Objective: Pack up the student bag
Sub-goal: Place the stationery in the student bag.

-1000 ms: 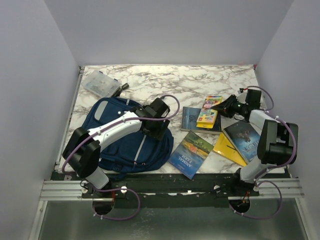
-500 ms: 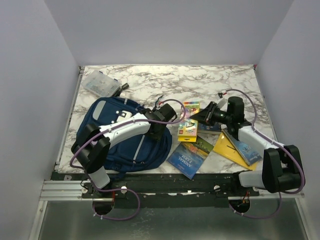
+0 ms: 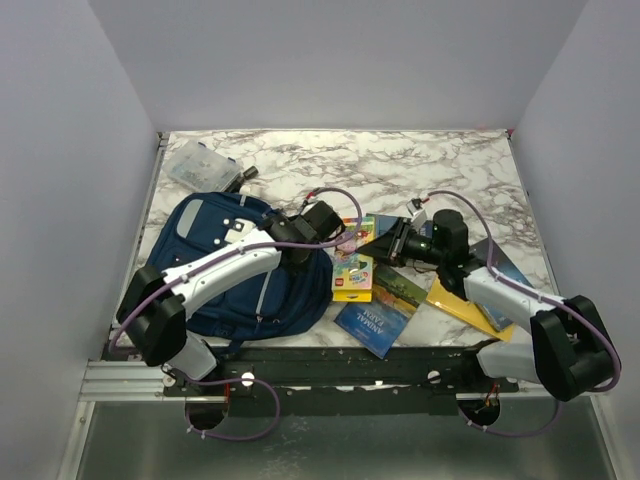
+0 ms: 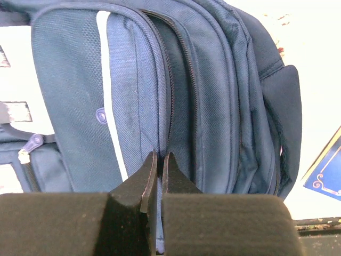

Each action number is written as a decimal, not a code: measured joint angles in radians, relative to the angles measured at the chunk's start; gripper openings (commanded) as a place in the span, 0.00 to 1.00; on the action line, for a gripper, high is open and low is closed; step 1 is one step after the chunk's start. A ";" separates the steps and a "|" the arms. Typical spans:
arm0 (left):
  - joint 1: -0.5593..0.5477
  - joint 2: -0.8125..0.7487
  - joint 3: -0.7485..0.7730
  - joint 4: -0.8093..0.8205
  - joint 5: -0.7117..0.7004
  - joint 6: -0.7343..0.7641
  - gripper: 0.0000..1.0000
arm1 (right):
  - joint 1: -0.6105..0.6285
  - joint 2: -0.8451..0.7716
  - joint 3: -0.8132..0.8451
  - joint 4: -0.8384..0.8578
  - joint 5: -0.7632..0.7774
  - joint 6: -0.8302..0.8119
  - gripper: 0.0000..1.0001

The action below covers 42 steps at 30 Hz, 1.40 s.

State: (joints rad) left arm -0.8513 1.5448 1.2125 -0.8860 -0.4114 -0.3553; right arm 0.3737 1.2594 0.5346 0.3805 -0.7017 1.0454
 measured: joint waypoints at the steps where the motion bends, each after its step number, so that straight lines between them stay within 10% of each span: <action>1: 0.000 -0.020 0.004 -0.009 -0.002 0.006 0.00 | 0.014 0.001 -0.008 0.020 0.011 0.016 0.03; 28: 0.005 -0.123 0.142 -0.109 0.153 0.043 0.00 | 0.452 0.444 -0.061 0.672 0.584 0.384 0.05; 42: 0.012 -0.127 0.187 -0.130 0.199 0.050 0.00 | 0.581 0.567 0.114 0.682 0.815 0.279 0.46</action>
State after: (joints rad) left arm -0.8394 1.4174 1.3991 -1.0157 -0.2123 -0.3054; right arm 0.9546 1.8267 0.6487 1.0630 0.1135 1.3243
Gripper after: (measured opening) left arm 0.026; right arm 0.369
